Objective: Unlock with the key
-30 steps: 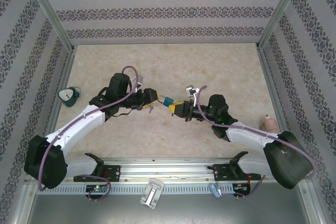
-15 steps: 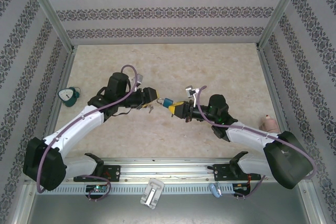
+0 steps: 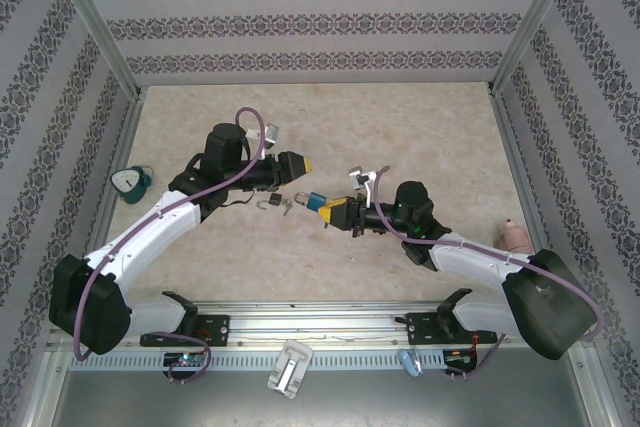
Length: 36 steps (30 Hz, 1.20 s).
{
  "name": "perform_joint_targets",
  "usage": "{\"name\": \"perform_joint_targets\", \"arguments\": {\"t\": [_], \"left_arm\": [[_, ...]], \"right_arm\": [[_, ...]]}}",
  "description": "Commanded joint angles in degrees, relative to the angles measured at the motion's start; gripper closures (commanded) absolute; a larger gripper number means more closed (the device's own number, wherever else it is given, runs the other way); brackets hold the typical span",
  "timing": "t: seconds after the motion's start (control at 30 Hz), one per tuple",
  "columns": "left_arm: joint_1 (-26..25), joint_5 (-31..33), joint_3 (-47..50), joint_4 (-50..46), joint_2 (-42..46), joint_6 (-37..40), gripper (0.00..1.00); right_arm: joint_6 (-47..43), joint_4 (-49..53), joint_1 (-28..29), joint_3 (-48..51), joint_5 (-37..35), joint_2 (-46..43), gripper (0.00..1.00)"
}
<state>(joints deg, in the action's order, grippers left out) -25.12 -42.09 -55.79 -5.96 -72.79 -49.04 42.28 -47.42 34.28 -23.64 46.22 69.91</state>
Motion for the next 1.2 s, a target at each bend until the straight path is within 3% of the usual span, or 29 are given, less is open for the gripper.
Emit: {"name": "perform_joint_targets", "arguments": {"t": [0.0,0.33,0.8,0.9,1.0,1.1,1.17], "left_arm": [[-0.45,-2.17,-0.47,0.96,-0.18,1.39,0.45],[-1.44,-4.19,1.35,3.13,0.11,0.15,0.53],[-1.61,-4.27,3.48,2.94,1.35,0.49,0.56],[-1.6,-3.69,3.46,2.68,1.53,0.54,0.6],[-1.6,-3.22,3.53,2.25,1.55,0.78,0.72],[-1.55,-1.41,3.58,0.89,2.03,1.18,0.69],[-1.34,1.05,3.59,-0.16,2.88,1.4,0.59]], "right_arm": [[0.82,-5.49,0.61,-2.64,1.18,-0.47,1.0],[1.29,-6.09,0.1,-2.67,-0.31,-1.05,1.0],[1.73,-6.55,-2.51,-1.51,-3.74,-2.94,1.0],[2.07,-6.82,-2.58,-1.37,-3.55,-2.5,1.0],[2.07,-6.99,-2.64,-0.9,-4.18,-2.57,1.0],[2.0,-6.42,-2.94,-0.68,-4.51,-2.8,1.0],[2.34,-5.91,-3.41,-0.46,-4.96,-2.77,1.0]]}}
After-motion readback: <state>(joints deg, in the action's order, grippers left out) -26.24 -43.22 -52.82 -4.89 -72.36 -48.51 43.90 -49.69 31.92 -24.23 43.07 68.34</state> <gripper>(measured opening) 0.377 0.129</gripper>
